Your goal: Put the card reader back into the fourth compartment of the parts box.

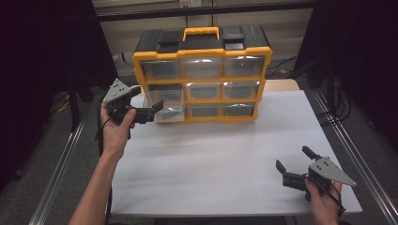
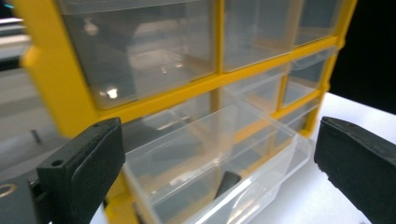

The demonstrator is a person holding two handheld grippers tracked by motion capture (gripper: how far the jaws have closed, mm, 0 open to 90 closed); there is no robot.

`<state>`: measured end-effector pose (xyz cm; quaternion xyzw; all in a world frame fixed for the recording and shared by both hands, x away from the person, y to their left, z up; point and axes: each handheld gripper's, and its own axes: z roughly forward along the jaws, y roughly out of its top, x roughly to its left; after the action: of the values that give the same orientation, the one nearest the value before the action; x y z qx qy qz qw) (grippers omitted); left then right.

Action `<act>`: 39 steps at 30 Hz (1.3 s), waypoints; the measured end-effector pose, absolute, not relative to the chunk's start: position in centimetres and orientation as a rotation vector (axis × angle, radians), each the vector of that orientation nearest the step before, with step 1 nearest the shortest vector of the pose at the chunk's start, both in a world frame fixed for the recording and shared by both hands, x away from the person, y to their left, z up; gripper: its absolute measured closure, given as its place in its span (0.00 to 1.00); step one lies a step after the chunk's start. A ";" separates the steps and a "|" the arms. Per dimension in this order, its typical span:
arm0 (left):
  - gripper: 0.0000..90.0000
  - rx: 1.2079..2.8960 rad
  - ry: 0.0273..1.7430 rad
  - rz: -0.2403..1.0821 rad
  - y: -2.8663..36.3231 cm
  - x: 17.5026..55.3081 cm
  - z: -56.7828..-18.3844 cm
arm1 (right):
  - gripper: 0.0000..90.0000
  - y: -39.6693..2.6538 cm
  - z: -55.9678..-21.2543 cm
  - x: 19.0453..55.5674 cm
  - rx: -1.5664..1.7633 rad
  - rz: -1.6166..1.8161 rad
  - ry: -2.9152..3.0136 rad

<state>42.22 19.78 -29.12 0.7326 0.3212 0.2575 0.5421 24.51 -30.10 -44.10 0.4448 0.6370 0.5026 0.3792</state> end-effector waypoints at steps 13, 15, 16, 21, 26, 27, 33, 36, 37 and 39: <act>0.02 1.705 0.768 0.640 20.8 39.4 -32.3 | 0.00 -30.0 -44.0 24.4 1.137 1.285 1.626; 0.02 1.701 0.773 0.635 20.8 39.1 -32.8 | 0.00 -30.0 -44.1 24.4 1.138 1.285 1.626; 0.02 1.698 0.776 0.633 20.8 39.0 -33.0 | 0.00 -30.0 -44.0 24.4 1.138 1.285 1.626; 0.02 1.711 0.779 0.628 20.9 38.2 -34.1 | 0.00 -30.1 -44.0 24.4 1.138 1.283 1.622; 0.02 1.716 0.803 0.643 20.7 37.3 -35.4 | 0.00 -30.0 -44.0 24.5 1.139 1.288 1.624; 0.03 1.716 0.805 0.651 20.6 37.1 -35.8 | 0.00 -30.0 -44.0 24.5 1.140 1.284 1.624; 0.03 1.693 0.824 0.636 20.6 36.3 -37.5 | 0.00 -30.0 -44.0 24.4 1.140 1.283 1.624; 0.03 1.684 0.855 0.645 20.7 35.8 -38.6 | 0.00 -30.0 -44.0 24.4 1.139 1.283 1.623; 0.03 1.685 0.850 0.638 20.8 35.7 -39.0 | 0.00 -30.0 -44.1 24.4 1.139 1.283 1.623; 0.03 1.680 0.858 0.639 20.9 35.4 -39.7 | 0.00 -30.0 -44.1 24.4 1.141 1.281 1.625</act>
<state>35.40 20.88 -39.65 0.7078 0.3615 0.2692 0.5439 24.42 -29.97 -44.05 0.4468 0.6363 0.5014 0.3795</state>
